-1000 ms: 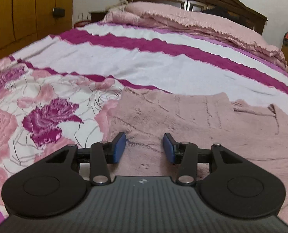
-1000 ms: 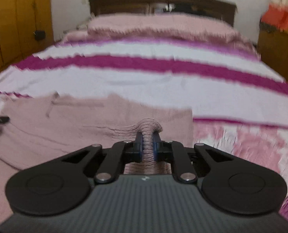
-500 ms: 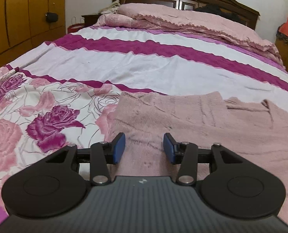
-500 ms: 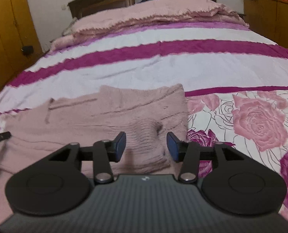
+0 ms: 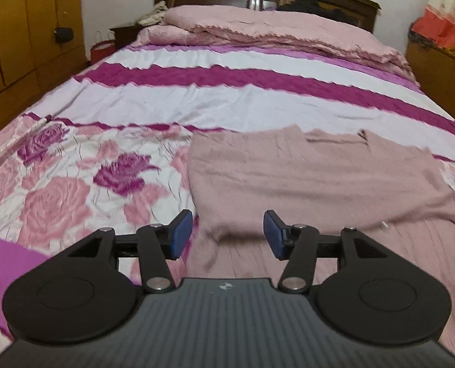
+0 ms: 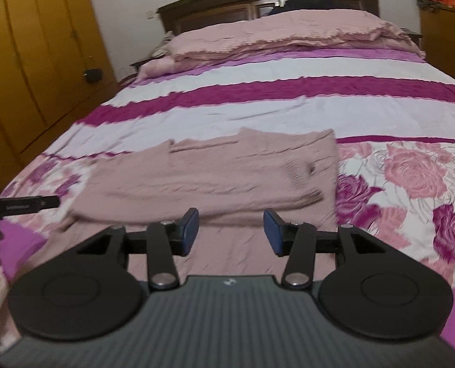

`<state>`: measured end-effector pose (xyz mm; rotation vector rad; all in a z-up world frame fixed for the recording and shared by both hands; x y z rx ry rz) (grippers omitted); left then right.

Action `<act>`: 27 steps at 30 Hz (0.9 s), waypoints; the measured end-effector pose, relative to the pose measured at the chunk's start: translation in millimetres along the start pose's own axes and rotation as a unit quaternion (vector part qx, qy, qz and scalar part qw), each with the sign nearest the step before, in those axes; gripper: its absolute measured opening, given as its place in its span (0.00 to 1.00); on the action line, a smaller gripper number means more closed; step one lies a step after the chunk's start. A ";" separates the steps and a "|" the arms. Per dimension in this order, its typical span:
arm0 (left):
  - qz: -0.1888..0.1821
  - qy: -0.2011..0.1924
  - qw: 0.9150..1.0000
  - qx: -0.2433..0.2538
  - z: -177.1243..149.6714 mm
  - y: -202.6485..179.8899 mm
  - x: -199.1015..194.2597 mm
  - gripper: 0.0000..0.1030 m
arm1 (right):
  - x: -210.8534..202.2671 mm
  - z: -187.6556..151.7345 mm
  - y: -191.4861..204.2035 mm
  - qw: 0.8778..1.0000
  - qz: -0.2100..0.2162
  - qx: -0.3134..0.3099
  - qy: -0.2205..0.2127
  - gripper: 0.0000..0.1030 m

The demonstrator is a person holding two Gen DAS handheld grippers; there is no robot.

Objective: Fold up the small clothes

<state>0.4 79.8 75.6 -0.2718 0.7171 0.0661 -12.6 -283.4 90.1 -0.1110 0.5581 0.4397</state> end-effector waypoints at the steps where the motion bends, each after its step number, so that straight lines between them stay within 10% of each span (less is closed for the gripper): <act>1: -0.004 0.004 1.000 0.004 -5.5 -0.7 -7.6 0.58 | -4.9 -3.4 6.2 1.000 0.004 -0.005 0.001 0.48; 4: -0.013 0.014 1.000 0.020 -20.5 -4.1 -27.0 0.62 | -16.4 -15.3 19.7 1.000 0.008 -0.017 0.006 0.63; 27: -0.067 0.090 0.981 0.156 -127.6 -5.8 -130.1 0.74 | -73.6 -88.4 77.8 0.983 0.026 -0.159 0.088 0.64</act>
Point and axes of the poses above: each gripper's, at about its wrist camera, not at the fingertips, and x roughly the way its jaws point, y to its left, z to its top, the point moved 4 cm from there along x, roughly the way its jaws point, and after that the axes turned 14 degrees about -x, right-handed, at the moved point
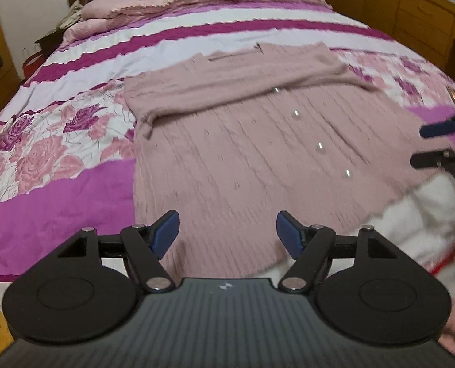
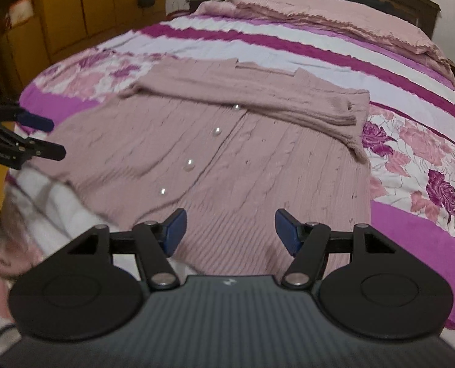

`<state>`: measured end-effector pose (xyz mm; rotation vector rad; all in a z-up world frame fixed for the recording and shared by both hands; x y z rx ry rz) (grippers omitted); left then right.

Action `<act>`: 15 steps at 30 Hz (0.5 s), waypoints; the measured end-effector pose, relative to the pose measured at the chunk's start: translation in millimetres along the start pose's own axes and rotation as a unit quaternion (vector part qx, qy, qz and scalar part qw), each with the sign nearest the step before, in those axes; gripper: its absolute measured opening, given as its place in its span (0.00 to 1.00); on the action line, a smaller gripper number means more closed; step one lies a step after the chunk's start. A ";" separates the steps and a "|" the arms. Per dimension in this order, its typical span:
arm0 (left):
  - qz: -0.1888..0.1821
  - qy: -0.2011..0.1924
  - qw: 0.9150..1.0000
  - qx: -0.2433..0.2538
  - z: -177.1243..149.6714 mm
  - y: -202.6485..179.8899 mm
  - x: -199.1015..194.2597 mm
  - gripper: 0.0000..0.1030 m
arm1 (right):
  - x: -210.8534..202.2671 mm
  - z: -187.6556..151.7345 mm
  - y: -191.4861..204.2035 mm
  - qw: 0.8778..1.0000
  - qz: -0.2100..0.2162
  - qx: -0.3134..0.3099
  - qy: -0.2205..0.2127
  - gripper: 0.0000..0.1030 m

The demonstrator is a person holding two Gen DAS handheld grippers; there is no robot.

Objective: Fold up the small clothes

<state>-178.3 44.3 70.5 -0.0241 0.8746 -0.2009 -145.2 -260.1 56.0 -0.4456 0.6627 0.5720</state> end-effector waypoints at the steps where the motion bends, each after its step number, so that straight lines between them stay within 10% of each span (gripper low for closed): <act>1: 0.000 0.002 1.000 0.004 -4.0 -0.3 -1.7 0.74 | -0.4 -2.1 1.1 1.000 0.000 -0.004 0.003 0.64; 15: 0.027 0.030 0.994 0.099 -29.4 -17.7 21.5 0.75 | 11.9 -19.7 18.4 0.993 -0.044 -0.085 0.075 0.64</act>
Point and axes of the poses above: each gripper's, at about its wrist camera, not at the fingertips, and x roughly the way its jaws point, y to its left, z to its top, the point moved 4 cm from there along x, roughly the way its jaws point, and after that the axes turned 14 degrees about -x, right-handed, at the moved point
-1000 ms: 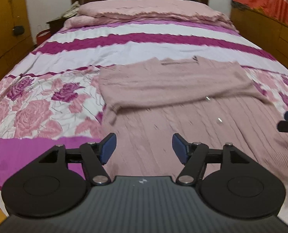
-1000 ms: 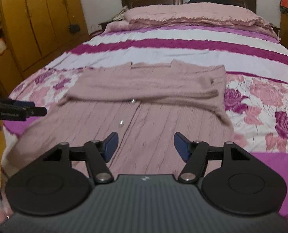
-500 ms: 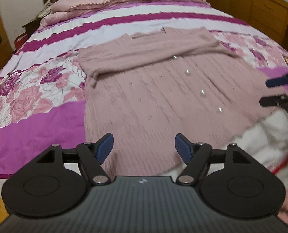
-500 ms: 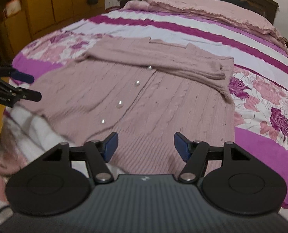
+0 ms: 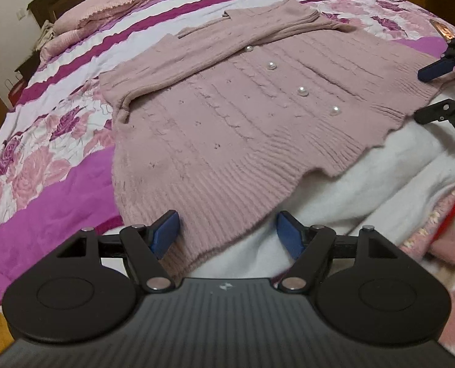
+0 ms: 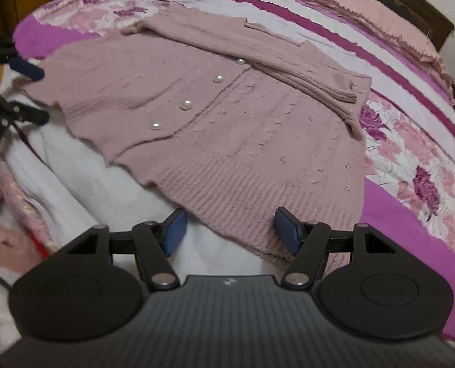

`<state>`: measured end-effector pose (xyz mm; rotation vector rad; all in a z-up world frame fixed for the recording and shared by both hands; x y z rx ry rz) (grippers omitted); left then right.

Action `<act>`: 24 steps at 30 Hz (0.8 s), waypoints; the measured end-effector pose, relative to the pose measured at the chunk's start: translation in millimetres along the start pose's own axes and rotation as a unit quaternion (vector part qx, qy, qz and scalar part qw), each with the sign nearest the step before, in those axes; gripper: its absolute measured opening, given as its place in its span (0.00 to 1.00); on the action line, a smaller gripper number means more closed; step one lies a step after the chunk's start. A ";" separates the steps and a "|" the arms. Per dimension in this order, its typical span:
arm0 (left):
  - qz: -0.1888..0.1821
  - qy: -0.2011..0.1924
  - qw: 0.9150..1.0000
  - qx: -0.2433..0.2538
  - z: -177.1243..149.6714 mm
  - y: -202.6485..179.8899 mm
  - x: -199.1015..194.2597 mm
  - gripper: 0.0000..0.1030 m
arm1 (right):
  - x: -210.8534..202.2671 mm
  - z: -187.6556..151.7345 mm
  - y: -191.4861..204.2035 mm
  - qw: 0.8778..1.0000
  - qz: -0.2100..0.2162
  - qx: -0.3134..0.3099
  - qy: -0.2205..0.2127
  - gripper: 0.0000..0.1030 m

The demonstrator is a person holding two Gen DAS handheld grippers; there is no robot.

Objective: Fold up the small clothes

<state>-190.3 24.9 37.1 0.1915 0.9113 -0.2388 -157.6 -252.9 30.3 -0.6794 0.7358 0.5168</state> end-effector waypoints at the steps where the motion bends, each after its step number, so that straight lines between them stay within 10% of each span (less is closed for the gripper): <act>1: 0.000 -0.004 1.000 0.002 2.5 -0.5 1.5 0.76 | 1.5 1.0 0.1 1.000 -0.005 -0.003 -0.001 0.64; 24: 0.007 -0.046 0.999 -0.010 29.0 6.8 40.3 0.80 | 25.5 4.9 -19.0 0.995 -0.070 0.040 -0.051 0.67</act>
Point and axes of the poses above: each gripper's, at about its wrist camera, not at the fingertips, and x roughly the way its jaws point, y to its left, z to its top, the point moved 4 cm from there along x, roughly the way its jaws point, and after that the axes turned 14 degrees about -x, right-handed, at the moved point
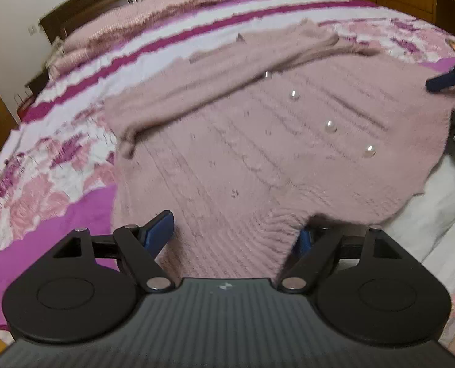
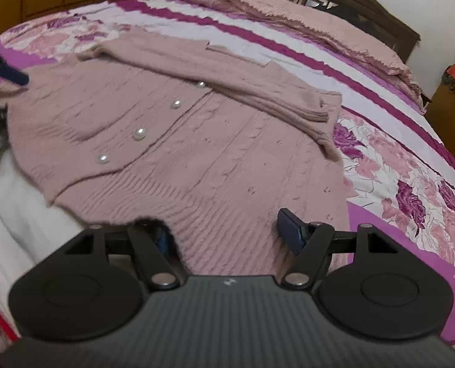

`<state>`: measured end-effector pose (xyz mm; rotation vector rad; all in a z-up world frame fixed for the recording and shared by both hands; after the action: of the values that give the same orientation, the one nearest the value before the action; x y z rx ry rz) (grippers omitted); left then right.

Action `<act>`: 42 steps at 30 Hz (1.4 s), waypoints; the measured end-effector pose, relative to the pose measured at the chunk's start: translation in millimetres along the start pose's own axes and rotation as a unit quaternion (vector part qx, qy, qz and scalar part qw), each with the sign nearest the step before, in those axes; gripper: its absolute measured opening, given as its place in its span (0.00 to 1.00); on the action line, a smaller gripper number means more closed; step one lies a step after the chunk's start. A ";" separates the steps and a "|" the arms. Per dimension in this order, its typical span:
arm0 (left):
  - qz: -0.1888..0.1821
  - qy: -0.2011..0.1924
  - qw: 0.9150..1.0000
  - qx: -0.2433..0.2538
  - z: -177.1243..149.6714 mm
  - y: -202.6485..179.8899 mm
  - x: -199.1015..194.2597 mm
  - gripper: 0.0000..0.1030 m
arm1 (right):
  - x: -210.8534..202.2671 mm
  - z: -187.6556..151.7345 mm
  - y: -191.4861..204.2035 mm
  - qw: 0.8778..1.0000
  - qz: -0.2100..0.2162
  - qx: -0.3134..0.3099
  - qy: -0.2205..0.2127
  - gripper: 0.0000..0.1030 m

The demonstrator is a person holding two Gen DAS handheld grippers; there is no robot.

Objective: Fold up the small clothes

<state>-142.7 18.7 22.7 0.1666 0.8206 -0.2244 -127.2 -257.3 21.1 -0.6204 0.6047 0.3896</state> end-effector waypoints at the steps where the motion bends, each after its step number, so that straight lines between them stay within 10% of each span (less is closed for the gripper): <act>1: 0.000 0.006 1.000 -0.001 -1.1 0.7 4.1 0.80 | 0.6 -0.7 0.2 1.000 0.001 -0.001 -0.001 0.67; 15: 0.033 -0.034 0.998 0.051 -17.8 -11.8 3.6 0.76 | 3.0 -14.5 1.1 1.000 0.004 0.021 -0.016 0.67; 20: 0.020 -0.049 0.996 0.066 -14.7 -20.4 -3.4 0.31 | -4.1 -10.6 -12.3 0.998 -0.014 0.057 -0.033 0.20; 25: 0.002 -0.064 0.997 0.030 0.8 -16.9 -8.2 0.09 | -6.9 -6.0 -24.2 0.996 -0.025 0.078 -0.042 0.08; 42: 0.023 -0.183 0.982 -0.027 102.0 8.1 -15.0 0.07 | 4.6 63.5 -78.2 0.979 -0.084 0.131 -0.129 0.08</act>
<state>-78.7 4.8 102.7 0.0881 0.4557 -0.1822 -58.1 -274.7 92.6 -0.3566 0.3442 0.2211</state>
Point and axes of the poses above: each gripper's, at about its wrist camera, not at the fingertips, and x roughly the way its jaws point, y to its left, z to its top, the point moved 4 cm from there along x, roughly the way its jaws point, and after that the axes turned 14 degrees about -x, right-handed, at the moved point
